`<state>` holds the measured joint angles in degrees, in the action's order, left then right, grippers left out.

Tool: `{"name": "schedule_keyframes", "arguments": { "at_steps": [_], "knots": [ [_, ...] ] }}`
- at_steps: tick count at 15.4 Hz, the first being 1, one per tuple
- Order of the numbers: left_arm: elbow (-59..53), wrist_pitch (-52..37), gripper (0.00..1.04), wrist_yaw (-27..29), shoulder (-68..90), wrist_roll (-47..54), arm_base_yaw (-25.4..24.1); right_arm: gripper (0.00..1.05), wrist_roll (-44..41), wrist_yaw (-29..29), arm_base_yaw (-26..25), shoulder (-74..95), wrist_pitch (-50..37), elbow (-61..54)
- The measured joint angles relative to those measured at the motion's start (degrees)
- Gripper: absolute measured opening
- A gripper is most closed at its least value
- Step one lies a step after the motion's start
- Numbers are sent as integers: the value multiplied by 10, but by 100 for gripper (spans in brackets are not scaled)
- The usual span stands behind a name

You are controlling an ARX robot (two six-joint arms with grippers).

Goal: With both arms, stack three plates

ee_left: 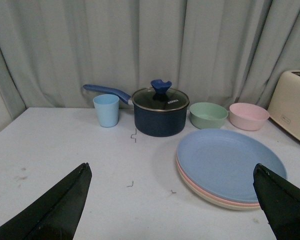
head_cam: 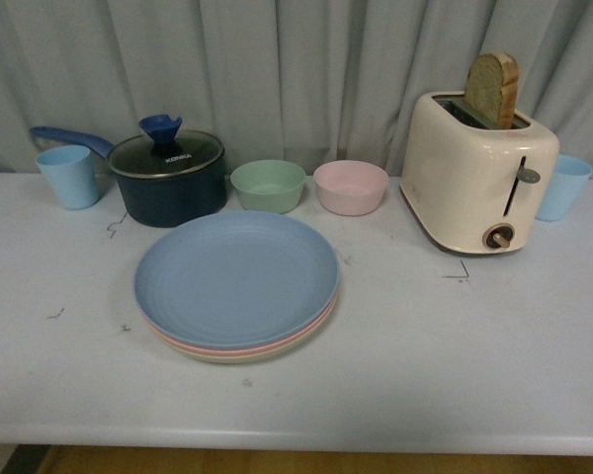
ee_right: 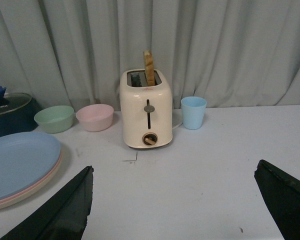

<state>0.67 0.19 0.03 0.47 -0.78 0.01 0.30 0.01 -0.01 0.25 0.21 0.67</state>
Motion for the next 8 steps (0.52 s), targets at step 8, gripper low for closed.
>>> {"name": "schedule_keyframes", "arguments": {
  "at_steps": [8],
  "knots": [
    [0,0,98,0,0,0,0,98,0,0,0,0,0,0]
  ]
}}
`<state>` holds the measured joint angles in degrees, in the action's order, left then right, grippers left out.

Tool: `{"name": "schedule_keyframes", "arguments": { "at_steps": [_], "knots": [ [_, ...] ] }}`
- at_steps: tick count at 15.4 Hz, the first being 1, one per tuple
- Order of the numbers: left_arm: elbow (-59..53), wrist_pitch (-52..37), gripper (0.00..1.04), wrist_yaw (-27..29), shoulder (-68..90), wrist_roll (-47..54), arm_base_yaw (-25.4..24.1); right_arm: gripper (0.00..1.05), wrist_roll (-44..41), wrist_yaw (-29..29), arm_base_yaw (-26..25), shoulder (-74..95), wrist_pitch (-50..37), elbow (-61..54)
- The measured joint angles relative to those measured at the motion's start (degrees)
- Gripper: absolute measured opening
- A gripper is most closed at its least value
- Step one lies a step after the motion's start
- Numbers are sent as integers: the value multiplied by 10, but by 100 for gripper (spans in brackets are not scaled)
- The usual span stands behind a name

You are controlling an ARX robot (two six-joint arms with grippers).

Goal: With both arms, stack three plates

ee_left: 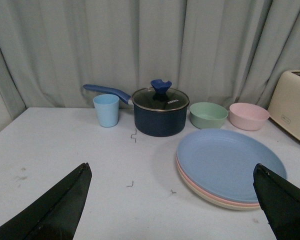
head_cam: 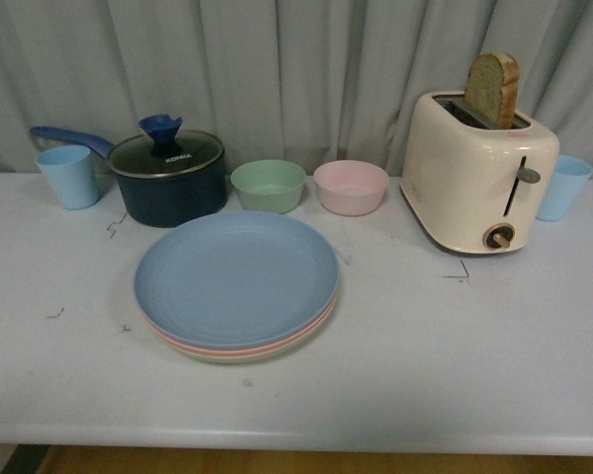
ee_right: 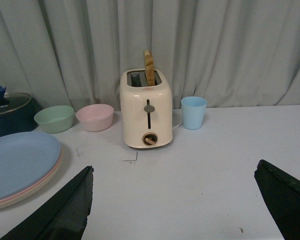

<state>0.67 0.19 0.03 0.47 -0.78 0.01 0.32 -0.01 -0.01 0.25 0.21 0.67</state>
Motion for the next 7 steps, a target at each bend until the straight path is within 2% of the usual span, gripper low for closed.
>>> {"name": "schedule_keyframes", "arguments": {
  "at_steps": [7],
  "knots": [
    [0,0,98,0,0,0,0,98,0,0,0,0,0,0]
  ]
}}
